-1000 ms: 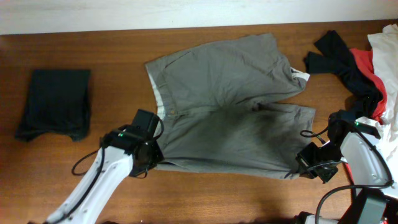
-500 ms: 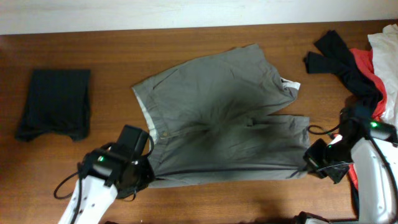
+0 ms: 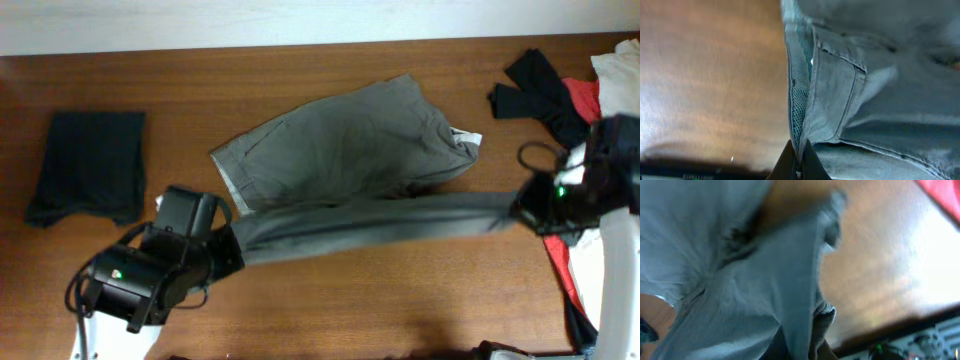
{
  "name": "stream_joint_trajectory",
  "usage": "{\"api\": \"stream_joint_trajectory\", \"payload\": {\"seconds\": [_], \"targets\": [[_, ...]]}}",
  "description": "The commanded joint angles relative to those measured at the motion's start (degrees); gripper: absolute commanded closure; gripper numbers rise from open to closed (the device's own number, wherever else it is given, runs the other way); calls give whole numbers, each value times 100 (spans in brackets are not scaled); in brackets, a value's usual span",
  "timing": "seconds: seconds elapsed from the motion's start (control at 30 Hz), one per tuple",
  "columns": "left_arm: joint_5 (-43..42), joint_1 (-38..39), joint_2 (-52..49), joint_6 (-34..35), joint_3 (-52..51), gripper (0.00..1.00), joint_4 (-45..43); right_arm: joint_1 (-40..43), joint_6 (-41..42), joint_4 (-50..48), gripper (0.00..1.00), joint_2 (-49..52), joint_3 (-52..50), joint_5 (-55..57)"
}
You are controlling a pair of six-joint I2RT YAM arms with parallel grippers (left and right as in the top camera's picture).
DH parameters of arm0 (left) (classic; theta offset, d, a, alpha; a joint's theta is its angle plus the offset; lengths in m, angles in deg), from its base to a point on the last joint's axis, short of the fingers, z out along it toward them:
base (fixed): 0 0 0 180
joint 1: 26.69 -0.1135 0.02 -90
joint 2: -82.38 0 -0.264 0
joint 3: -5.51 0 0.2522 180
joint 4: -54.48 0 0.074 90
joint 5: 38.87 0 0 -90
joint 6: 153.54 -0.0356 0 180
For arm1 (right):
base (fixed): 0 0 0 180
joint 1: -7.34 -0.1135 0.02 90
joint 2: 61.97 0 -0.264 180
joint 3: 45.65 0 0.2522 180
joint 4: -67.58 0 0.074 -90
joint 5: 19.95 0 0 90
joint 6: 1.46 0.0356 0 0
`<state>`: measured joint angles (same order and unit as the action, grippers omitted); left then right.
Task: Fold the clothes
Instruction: 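Lift the bottom edge with both grippers and fold it upward over the top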
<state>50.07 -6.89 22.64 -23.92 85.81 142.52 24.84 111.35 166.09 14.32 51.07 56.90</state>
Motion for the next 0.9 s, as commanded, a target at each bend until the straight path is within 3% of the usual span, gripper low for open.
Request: {"api": "stream_joint_trajectory", "payload": {"seconds": [0.0,0.2,0.5,0.87], "targets": [[658,-46,-236,-162,332,100,-109,-334,-140,-129,96,435,645,289],[990,-48,-756,-199,398,99,-807,-931,-157,-658,96,1491,1626,354],[2031,-79,-1172,-195,546,100,-1650,-1005,-457,-1126,96,2745,3077,326],[1797,-400,-1744,-190,544,99,-2356,-1309,-461,-2396,96,3303,3171,332]]}}
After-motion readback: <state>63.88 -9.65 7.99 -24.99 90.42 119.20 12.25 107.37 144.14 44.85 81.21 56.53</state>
